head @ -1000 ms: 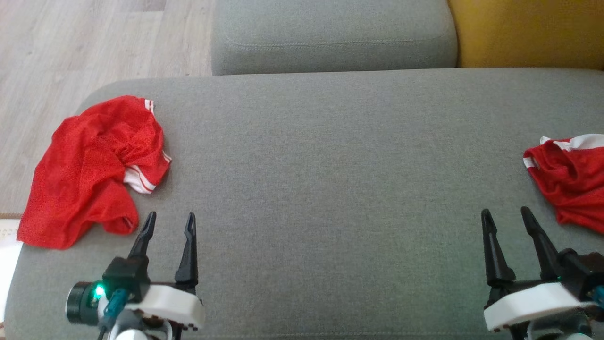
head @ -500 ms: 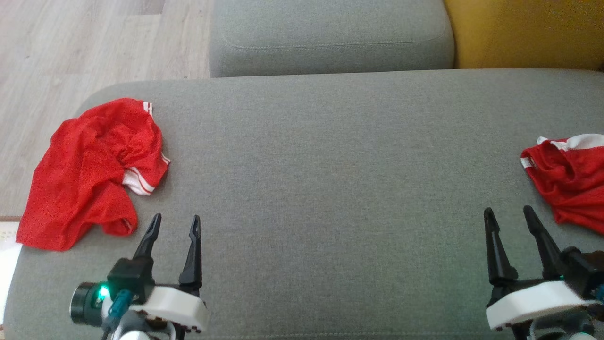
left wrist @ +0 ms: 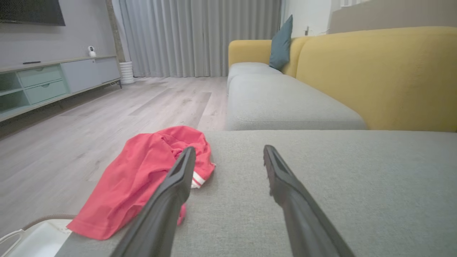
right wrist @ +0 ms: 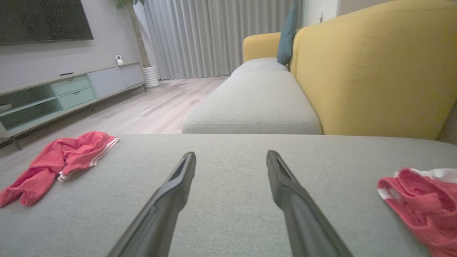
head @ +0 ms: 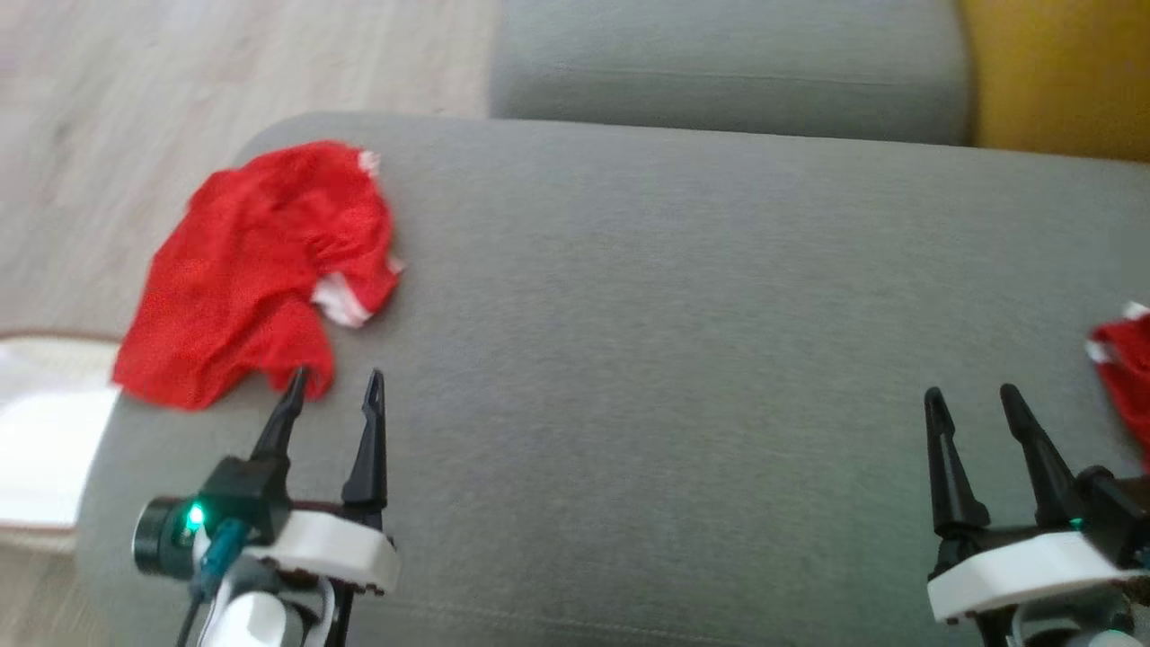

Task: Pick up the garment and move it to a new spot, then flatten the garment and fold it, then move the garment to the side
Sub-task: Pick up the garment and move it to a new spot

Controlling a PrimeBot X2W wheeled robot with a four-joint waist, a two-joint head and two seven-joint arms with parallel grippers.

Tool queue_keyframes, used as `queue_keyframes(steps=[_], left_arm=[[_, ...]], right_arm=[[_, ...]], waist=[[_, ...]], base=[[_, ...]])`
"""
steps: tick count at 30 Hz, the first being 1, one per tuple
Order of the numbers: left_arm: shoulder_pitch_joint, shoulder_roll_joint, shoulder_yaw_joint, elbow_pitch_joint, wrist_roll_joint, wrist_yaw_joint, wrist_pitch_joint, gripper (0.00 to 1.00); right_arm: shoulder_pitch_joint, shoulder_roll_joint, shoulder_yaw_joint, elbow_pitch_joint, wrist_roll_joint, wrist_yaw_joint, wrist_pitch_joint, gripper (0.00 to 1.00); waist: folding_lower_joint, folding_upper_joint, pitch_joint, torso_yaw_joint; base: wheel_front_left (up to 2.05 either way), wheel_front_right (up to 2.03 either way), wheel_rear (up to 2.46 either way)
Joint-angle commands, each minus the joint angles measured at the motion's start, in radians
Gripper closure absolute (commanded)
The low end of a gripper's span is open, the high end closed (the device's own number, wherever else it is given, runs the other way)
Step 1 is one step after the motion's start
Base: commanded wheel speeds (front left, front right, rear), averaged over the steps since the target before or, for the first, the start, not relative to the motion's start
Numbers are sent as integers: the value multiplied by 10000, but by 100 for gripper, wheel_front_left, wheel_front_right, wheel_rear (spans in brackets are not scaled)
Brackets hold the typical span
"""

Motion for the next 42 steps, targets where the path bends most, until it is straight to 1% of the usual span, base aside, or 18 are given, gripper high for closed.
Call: queue_keyframes(steps=[1, 7, 10, 13, 18, 22, 25, 28, 31, 34, 37, 42], left_arm=[[-647, 97, 322, -306, -58, 2, -126, 0], [-1104, 160, 432, -163, -92, -130, -294, 0], [-1234, 212, 483, -108, -83, -214, -347, 0], [-1269, 252, 578, -79, -88, -251, -375, 0], [-1269, 258, 741, -111, -121, -276, -390, 0], [-1319, 194, 956, -252, -106, -266, -393, 0], [-1547, 136, 1129, -221, -79, -274, -394, 0], [-2093, 77, 1308, 108, -124, -402, -394, 0], [-2918, 29, 1472, 960, -252, -635, -395, 0], [-3935, -19, 1634, 2297, -480, -980, -395, 0], [-4991, -5, 1712, 3993, -601, -1333, -395, 0], [-6560, -11, 1669, 7038, -854, -1928, -290, 0]], right_arm=[[-389, -67, 221, -431, 21, 39, -62, 0], [-663, -67, 379, -733, -25, 39, -71, 0], [-773, -66, 464, -820, -96, 39, 0, 0], [-861, -66, 518, -885, -160, 39, 51, 0], [-955, -66, 554, -991, -213, 39, 104, 0], [-1101, -66, 615, -1165, -323, 39, 223, 0], [-1306, -89, 670, -1369, -500, 39, 391, 0], [-1561, -242, 710, -1639, -670, 39, 665, 0], [-1868, -493, 713, -1921, -792, 39, 955, 0], [-2131, -741, 639, -2198, -873, 39, 1251, 0], [-2311, -925, 572, -2373, -877, 39, 1463, 0], [-2481, -1167, 515, -2535, -822, 39, 1653, 0]], waist=[[0, 0, 197, 672], [0, 0, 403, 1857], [0, 0, 460, 2240], [0, 0, 519, 2465], [0, 0, 654, 2570], [0, 0, 991, 2487], [0, 0, 1486, 2326], [0, 0, 2228, 2126], [0, 0, 3031, 1921], [0, 0, 3778, 1766], [0, 0, 4276, 1679], [0, 0, 4663, 1619]], base=[[0, 0, 0], [0, 0, 0], [0, 0, 0], [0, 0, 0], [0, 0, 0], [0, 0, 0], [0, 0, 0], [0, 0, 0], [0, 0, 0], [0, 0, 0], [0, 0, 0], [0, 0, 0]])
